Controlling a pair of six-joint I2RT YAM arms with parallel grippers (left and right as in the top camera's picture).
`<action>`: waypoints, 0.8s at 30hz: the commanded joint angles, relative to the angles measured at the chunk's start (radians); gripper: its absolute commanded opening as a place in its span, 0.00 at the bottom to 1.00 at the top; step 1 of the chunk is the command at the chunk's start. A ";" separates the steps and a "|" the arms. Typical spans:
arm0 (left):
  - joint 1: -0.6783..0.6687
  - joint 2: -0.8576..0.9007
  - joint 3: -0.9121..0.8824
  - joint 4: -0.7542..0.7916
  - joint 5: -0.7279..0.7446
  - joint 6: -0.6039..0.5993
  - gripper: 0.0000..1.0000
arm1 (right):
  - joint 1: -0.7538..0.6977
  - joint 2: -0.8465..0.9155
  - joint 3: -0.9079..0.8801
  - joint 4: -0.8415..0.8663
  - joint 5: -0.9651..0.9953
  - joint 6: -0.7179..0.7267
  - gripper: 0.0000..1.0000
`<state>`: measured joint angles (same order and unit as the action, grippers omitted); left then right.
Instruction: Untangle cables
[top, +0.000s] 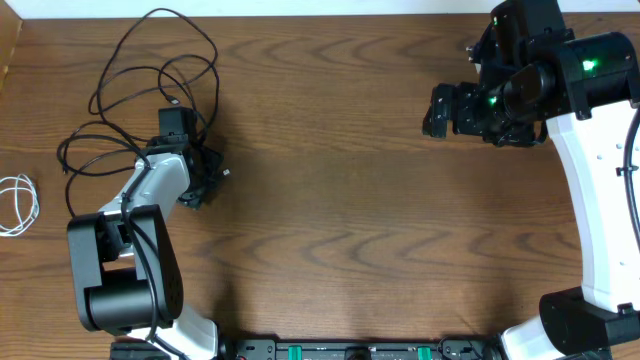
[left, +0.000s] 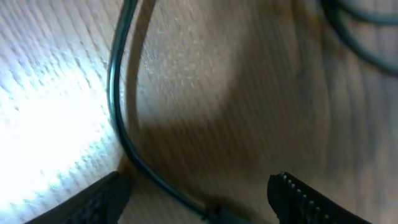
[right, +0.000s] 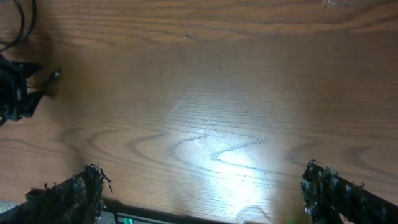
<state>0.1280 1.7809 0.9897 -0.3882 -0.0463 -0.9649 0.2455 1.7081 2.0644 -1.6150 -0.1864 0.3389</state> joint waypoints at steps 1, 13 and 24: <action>0.002 0.016 -0.009 0.003 -0.062 -0.035 0.66 | 0.005 -0.010 0.002 -0.001 0.003 -0.011 0.99; 0.002 0.017 -0.011 -0.045 -0.115 0.068 0.32 | 0.005 -0.010 0.002 -0.001 0.003 -0.011 0.99; 0.002 0.017 -0.013 -0.116 -0.149 0.070 0.42 | 0.005 -0.010 0.002 -0.001 0.003 -0.011 0.99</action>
<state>0.1280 1.7809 0.9897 -0.4904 -0.1658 -0.9081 0.2455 1.7081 2.0644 -1.6150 -0.1867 0.3389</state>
